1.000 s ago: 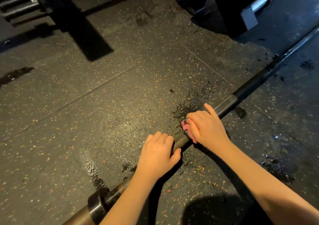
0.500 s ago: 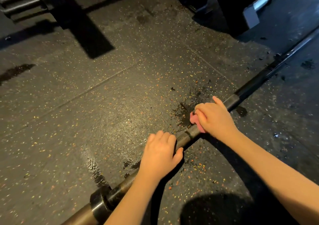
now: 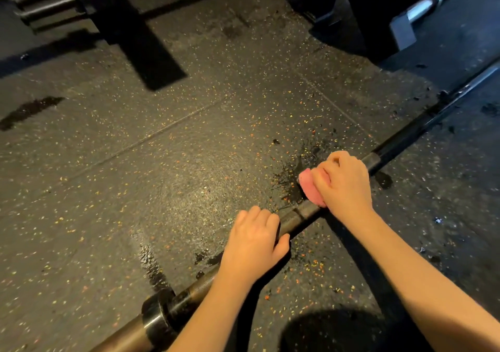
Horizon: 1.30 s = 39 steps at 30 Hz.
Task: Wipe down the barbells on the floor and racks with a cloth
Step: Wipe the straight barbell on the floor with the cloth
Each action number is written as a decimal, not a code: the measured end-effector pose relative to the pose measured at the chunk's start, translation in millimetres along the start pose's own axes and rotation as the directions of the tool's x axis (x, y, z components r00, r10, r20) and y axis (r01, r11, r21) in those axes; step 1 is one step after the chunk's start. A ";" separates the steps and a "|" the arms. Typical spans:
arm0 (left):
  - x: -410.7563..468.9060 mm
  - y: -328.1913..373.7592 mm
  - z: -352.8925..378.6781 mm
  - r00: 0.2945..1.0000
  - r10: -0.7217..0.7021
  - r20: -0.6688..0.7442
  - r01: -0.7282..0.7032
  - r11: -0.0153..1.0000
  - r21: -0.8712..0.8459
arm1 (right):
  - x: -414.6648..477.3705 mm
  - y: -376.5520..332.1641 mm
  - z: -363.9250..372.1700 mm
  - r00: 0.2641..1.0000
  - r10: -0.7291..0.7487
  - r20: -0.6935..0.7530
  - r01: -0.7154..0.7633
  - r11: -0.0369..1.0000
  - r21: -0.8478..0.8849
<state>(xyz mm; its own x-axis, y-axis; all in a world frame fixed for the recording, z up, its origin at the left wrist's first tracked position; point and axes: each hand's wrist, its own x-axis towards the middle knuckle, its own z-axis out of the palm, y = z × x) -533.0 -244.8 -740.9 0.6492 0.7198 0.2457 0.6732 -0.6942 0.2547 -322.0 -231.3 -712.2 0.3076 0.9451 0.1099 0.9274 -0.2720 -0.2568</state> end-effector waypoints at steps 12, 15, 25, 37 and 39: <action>-0.3 2.0 -0.6 1.000 -0.015 0.026 0.014 1.000 0.018 | -17.5 26.7 -32.8 0.986 0.159 0.056 -0.163 0.982 0.092; 2.0 -0.2 -0.5 0.999 -0.017 0.030 0.016 1.000 0.022 | -24.4 22.2 -35.5 0.967 0.245 0.070 -0.251 0.873 0.417; 1.9 -0.3 0.7 0.999 -0.017 0.030 0.016 1.000 0.010 | -44.1 -7.9 -0.6 0.985 -0.151 -0.078 0.160 0.979 0.125; 1.2 -0.4 1.7 1.000 -0.016 0.010 0.016 1.000 -0.010 | -29.3 6.2 2.9 0.925 -0.380 0.012 0.367 0.900 0.234; 1.3 0.5 0.2 1.000 -0.024 0.016 0.024 1.000 -0.001 | -2.3 29.9 -6.7 0.969 -0.244 -0.044 0.248 0.956 0.156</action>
<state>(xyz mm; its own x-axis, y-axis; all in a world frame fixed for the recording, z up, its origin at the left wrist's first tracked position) -531.7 -244.2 -740.6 0.6384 0.7362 0.2245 0.6884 -0.6766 0.2613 -293.5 -242.8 -713.7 0.0810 0.9741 0.2109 0.9299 0.0023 -0.3679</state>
